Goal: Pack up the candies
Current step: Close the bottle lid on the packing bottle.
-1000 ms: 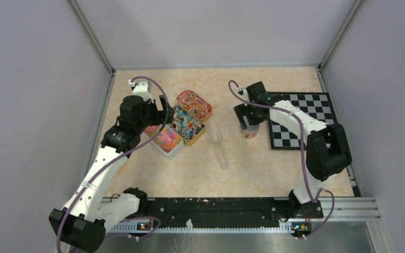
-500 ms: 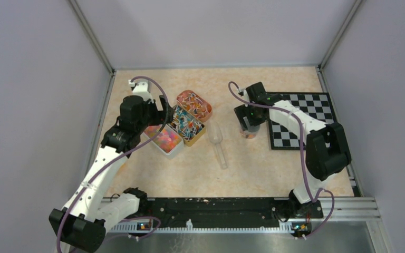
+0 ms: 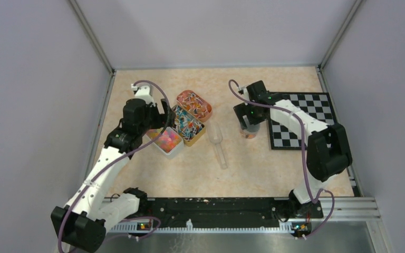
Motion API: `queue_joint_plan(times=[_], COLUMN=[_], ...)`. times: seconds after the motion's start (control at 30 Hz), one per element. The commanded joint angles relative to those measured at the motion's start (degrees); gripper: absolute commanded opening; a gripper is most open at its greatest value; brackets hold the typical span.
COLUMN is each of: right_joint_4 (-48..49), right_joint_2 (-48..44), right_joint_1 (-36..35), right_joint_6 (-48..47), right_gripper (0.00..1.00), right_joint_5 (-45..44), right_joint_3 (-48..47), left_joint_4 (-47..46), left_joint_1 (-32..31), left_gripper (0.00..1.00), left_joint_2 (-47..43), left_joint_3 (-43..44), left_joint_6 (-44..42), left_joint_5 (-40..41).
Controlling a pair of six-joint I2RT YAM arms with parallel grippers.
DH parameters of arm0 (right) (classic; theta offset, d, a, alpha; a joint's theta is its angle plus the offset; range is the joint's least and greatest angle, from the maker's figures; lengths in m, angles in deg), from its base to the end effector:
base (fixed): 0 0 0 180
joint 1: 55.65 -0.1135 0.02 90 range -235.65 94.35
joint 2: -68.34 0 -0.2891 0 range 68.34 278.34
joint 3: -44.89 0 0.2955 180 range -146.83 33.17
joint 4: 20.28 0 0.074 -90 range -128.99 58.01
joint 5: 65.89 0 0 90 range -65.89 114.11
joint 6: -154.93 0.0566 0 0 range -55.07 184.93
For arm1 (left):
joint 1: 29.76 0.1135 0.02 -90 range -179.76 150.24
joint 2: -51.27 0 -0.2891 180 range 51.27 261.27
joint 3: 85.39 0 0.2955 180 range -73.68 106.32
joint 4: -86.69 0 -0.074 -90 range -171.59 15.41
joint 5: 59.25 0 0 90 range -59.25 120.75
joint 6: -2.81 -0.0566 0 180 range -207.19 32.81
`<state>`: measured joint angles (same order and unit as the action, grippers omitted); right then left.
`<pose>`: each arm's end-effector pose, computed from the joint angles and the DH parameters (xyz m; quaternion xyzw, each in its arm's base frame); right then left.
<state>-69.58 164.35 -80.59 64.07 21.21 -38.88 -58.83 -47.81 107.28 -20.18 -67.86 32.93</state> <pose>0.3650 0.1666 0.2236 -0.2103 0.9459 0.0273 0.2454 0.2556 -0.0810 0.3447 -0.0196 0.8444 -0.1563 0.5121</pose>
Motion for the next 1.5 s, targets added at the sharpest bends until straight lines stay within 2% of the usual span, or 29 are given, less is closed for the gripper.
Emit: queue_joint_plan(times=[0.0, 0.1, 0.23, 0.33, 0.4, 0.53, 0.6, 0.73, 0.97, 1.23, 1.47], right_joint_4=[0.59, 1.49, 5.66, 11.47, 17.15, 25.60, 28.06, 33.36, 35.60, 35.32, 33.94], right_joint_2=[-5.42, -8.00, -10.99, -13.68, -15.62, -17.05, -16.48, -15.62, -14.20, -13.42, -11.85], right_joint_1=[0.52, 0.57, 2.97, 7.93, 11.50, 16.04, 17.67, 20.88, 21.55, 22.36, 22.45], right_joint_6=[0.08, 0.42, 4.18, 7.60, 10.85, 17.35, 20.60, 23.78, 23.23, 20.11, 19.60], right_gripper=[0.91, 0.91, 0.88, 0.77, 0.65, 0.49, 0.46, 0.38, 0.38, 0.42, 0.31], right_joint_5=[2.65, 2.70, 5.54, 14.06, 19.58, 24.45, 24.29, 27.73, 29.58, 29.18, 28.51], right_joint_3=[-3.22, -2.24, 0.63, 5.61, 9.96, 16.36, 18.40, 22.22, 23.16, 24.78, 24.31], left_joint_4=[-4.75, -5.65, -8.88, -13.55, -17.67, -22.28, -21.85, -20.19, -26.40, -26.75, -27.34], left_joint_1=[0.44, 0.46, 0.40, 0.06, -1.18, -7.84, -10.69, -14.08, -19.18, -20.57, -20.80], left_gripper=[0.99, 0.97, 0.82, 0.70, 0.65, 0.65, 0.66, 0.64, 0.63, 0.64, 0.57], left_joint_2=[0.39, 2.36, 6.16, 9.12, 11.31, 18.60, 24.94, 38.59, 51.29, 60.35, 65.65], left_joint_3=[-2.23, -0.98, 1.89, 3.08, 3.32, 6.82, 10.51, 19.48, 27.63, 33.18, 35.07], left_joint_6=[0.23, 0.31, 2.24, 7.69, 10.94, 11.14, 9.79, 9.58, 8.17, 7.63, 8.61], left_joint_5=[-5.50, -10.53, -20.17, -25.76, -27.24, -23.49, -21.78, -25.09, -25.36, -28.85, -29.95])
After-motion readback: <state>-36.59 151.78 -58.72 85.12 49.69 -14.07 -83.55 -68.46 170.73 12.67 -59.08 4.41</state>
